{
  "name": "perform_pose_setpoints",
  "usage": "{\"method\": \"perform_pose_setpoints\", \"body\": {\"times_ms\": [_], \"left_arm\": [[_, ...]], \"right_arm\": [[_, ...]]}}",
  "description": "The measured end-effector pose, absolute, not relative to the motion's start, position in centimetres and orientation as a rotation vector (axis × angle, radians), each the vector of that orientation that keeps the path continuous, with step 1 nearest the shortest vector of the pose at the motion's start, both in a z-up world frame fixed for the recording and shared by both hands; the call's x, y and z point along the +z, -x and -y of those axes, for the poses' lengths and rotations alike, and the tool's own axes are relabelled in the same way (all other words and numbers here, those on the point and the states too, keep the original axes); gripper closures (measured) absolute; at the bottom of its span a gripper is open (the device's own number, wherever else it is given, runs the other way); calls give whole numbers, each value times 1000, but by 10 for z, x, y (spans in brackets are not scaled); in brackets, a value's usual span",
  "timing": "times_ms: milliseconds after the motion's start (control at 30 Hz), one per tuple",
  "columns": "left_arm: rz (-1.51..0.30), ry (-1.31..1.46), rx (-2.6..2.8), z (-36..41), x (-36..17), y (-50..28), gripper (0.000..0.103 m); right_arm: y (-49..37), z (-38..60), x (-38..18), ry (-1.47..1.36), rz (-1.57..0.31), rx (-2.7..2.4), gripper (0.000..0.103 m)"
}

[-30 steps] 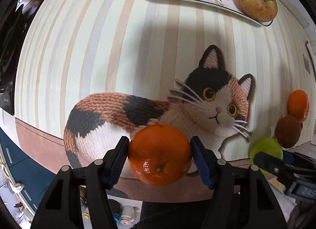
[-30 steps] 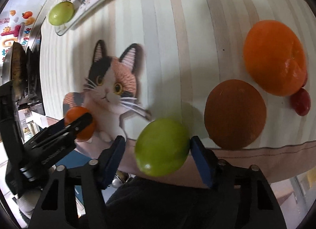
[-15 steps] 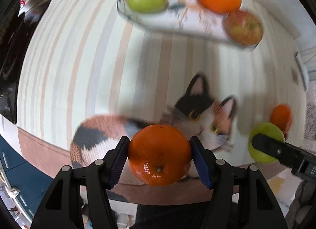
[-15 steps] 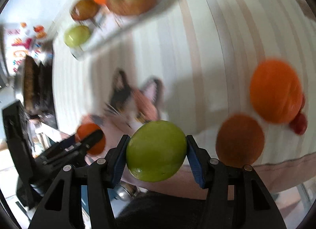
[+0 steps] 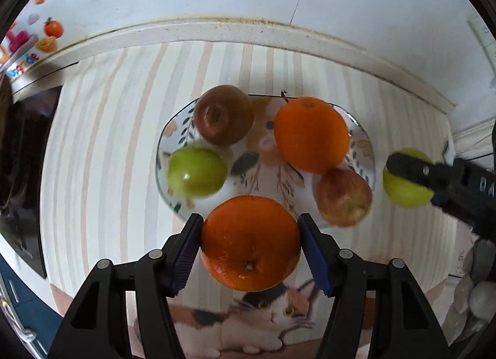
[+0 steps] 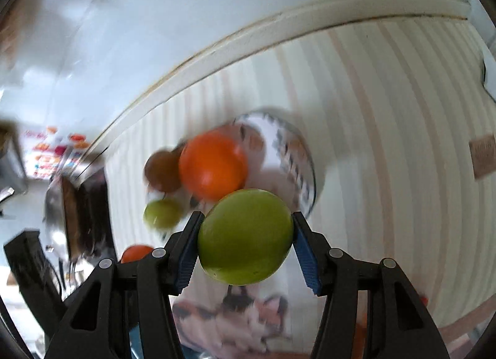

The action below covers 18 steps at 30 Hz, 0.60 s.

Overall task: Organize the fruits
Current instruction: 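Place the tangerine on the plate with the left tool while the right tool places the green apple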

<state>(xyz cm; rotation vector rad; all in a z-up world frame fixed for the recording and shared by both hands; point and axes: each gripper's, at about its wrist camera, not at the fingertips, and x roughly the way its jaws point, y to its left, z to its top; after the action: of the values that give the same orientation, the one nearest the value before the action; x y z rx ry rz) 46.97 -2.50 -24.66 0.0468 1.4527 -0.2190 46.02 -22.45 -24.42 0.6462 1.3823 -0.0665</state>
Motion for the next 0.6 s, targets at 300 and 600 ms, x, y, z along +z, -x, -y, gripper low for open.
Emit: {"method": "perform_pose_setpoints", "body": {"times_ms": [300,600], "left_arm": [[-1550,-76,-239,42,-294,-481,42],[-1602,-93,-236,44,-314,-487,41]], "right_arm": [[-488,227,-285,-619,-1465,-123,44],[-494,231,-312,-651,-1525,-138,40]]}}
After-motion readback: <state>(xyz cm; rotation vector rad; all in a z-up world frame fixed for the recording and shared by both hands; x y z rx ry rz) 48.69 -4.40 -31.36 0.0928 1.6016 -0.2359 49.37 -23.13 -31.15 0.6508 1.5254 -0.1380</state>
